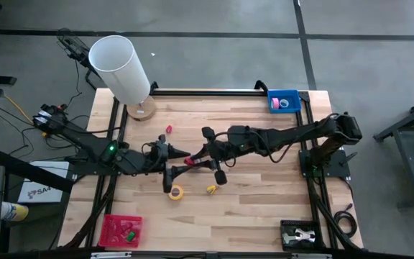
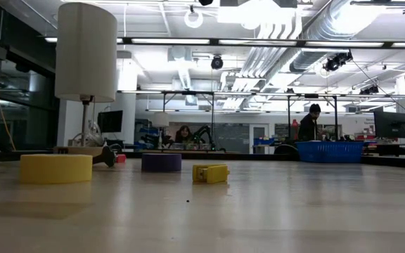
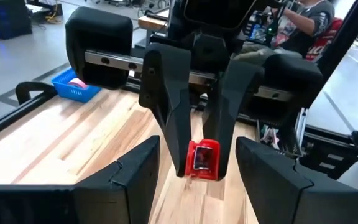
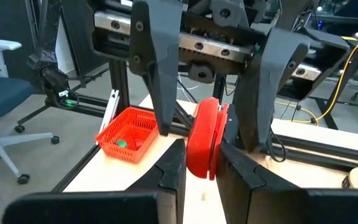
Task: Pick and place Stapler, Stapler remover, tape
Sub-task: Put the bottom red stapler into the red bin
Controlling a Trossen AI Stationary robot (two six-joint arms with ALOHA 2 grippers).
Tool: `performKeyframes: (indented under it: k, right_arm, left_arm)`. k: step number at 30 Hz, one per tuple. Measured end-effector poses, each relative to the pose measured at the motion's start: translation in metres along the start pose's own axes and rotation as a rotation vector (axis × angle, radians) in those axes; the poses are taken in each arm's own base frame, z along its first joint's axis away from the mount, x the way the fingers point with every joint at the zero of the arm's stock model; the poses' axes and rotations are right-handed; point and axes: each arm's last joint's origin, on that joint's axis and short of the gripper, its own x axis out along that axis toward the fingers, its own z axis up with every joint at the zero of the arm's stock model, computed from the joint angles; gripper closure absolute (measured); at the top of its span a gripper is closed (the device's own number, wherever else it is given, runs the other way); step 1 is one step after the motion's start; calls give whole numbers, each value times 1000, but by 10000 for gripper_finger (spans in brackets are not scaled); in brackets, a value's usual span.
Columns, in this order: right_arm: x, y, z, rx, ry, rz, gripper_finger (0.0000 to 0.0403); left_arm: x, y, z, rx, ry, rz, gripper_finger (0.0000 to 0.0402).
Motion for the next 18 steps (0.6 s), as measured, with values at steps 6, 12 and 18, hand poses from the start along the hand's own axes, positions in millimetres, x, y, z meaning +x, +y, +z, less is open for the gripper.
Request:
performKeyframes:
  k: [6, 12, 18]
  right_arm:
    - [0, 0, 0, 1, 5, 1, 346]
    - [0, 0, -1, 1, 5, -2, 346]
    - [0, 0, -1, 1, 5, 1, 346]
  left_arm:
    - [0, 0, 0, -1, -1, 0, 197]
    - [0, 0, 0, 2, 8, -12, 237]
    - [0, 0, -1, 4, 18, -30, 296]
